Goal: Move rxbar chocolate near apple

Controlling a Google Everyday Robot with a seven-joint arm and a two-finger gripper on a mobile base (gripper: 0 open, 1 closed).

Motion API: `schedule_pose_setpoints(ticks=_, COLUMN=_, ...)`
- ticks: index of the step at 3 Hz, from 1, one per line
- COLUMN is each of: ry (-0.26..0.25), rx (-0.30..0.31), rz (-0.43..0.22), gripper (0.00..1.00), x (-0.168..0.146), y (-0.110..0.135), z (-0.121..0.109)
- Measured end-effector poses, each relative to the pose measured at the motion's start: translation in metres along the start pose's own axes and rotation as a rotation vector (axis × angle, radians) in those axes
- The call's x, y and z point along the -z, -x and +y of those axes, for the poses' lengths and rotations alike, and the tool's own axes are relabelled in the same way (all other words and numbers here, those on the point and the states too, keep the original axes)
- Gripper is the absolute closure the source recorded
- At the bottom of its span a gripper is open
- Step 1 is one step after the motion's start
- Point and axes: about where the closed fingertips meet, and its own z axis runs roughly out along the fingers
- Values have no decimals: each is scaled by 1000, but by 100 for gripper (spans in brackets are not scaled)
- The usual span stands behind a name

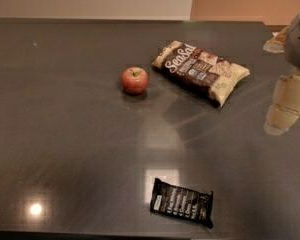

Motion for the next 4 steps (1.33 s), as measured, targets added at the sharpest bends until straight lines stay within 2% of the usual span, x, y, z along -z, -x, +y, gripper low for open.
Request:
schedule_pose_setpoints(ticks=2, ry=0, rx=0, rz=0, gripper=0, x=0, y=0, z=0)
schedule_pose_setpoints(ticks=4, ry=14, rx=180, rz=-48, gripper=0, x=-17, y=30, z=43)
